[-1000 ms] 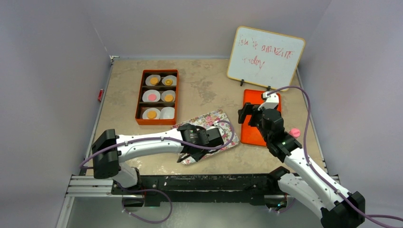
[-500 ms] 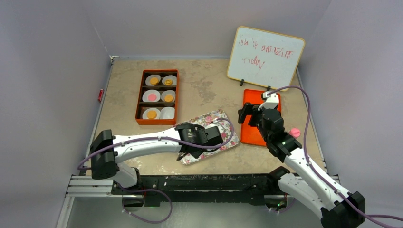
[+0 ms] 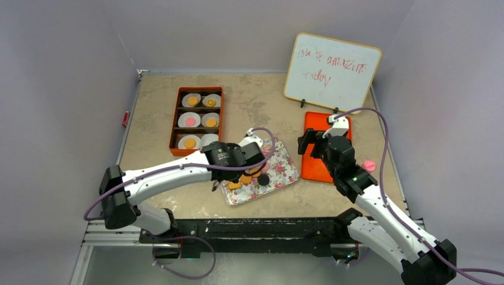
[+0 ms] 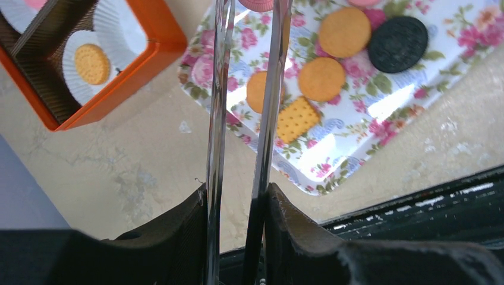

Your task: Pack the cookies

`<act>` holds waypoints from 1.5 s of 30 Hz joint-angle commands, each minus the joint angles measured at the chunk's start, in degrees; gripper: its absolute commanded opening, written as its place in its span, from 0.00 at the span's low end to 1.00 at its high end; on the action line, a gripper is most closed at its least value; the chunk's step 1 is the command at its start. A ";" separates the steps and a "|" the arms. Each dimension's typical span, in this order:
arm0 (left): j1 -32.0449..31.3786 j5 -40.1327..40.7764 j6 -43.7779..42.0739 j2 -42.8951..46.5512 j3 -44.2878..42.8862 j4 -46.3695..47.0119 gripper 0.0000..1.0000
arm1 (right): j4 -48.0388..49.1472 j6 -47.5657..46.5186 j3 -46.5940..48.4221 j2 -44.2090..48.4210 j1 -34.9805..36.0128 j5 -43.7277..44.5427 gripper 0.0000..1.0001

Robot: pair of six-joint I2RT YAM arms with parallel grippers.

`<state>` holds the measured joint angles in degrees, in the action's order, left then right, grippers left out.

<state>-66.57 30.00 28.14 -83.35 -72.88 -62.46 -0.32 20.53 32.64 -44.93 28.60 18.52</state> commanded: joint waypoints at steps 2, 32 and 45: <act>6.00 2.56 1.38 5.25 -0.59 -0.85 0.26 | 0.97 -0.03 0.03 -0.14 0.05 0.99 0.99; 32.33 -7.22 -7.13 5.98 5.17 6.47 0.24 | 3.88 -2.36 2.95 -6.46 0.05 1.14 0.99; 34.90 -9.31 -7.93 2.94 6.30 8.31 0.24 | 3.66 -2.61 2.79 -6.17 0.09 1.34 0.99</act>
<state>-32.42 21.43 21.37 -80.36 -66.76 -56.12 1.30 18.87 32.88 -51.37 28.60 18.57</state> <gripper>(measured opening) 0.327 0.987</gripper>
